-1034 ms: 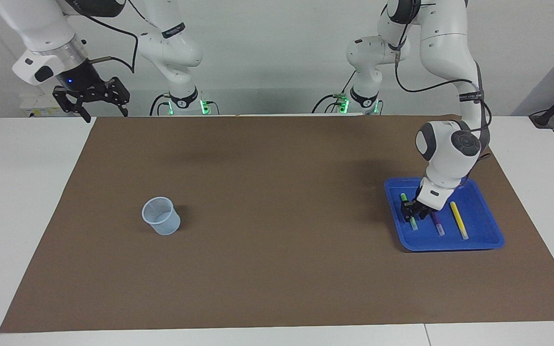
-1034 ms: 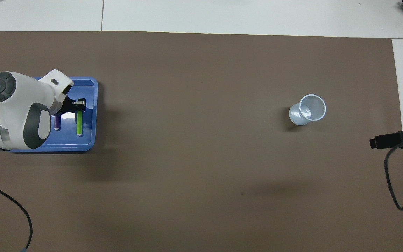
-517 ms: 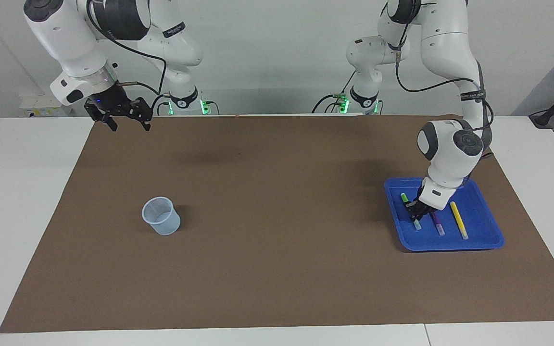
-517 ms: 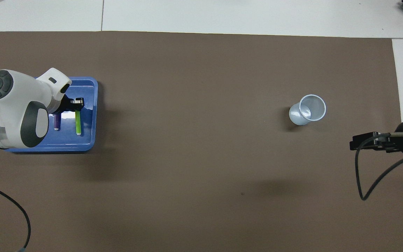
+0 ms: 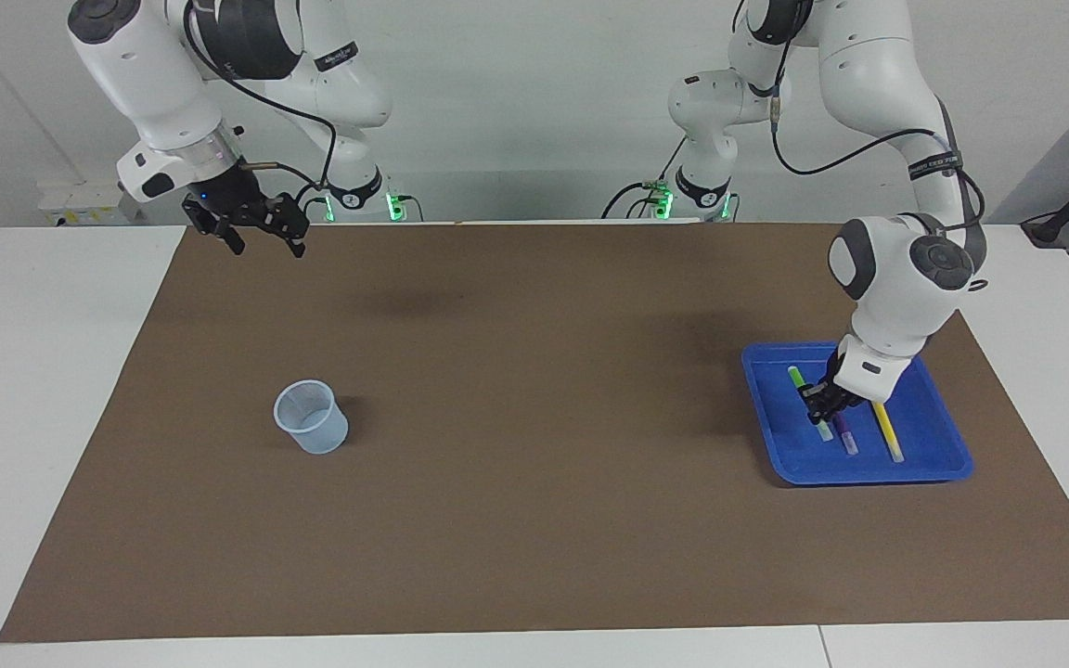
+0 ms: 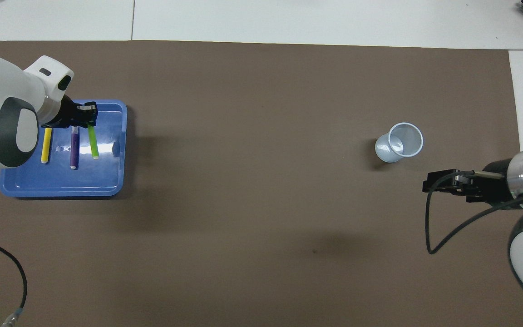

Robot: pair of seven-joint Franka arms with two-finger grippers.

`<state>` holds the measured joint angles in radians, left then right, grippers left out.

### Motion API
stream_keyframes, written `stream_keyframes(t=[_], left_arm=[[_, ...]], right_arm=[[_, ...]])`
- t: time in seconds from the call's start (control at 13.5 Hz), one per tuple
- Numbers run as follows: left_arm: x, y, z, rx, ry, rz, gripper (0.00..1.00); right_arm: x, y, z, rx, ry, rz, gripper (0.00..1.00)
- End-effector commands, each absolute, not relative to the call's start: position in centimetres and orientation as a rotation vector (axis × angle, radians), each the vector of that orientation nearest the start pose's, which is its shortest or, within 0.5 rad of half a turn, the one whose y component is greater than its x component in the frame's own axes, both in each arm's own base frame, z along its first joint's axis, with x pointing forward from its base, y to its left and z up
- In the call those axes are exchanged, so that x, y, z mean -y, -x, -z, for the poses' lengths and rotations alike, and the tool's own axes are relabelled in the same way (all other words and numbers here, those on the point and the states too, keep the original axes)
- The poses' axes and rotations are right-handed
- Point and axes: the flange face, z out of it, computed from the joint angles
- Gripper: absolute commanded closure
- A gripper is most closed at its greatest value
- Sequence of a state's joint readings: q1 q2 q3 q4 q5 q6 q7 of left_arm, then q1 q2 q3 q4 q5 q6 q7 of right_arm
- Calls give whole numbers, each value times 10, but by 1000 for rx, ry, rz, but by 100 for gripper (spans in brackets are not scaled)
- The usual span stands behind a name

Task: Transfer and insert pens with both arms
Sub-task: 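Lift the green pen with the left gripper while the right gripper approaches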

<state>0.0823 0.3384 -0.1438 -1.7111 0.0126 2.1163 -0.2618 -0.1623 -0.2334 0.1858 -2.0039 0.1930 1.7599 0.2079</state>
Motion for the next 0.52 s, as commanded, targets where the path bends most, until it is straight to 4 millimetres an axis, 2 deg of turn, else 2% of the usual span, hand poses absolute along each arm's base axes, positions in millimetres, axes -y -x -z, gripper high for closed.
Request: stream_keyframes(t=[0.0, 0.22, 0.44], left_arm=[[56, -658, -430, 480, 3167, 82, 100], [93, -654, -453, 729, 3177, 97, 100], [133, -642, -480, 994, 3176, 96, 100]], right_arm=[[-41, -483, -546, -377, 2923, 0, 0], [-50, -489, -543, -228, 2806, 9, 0], [-51, -508, -535, -238, 2641, 75, 0]])
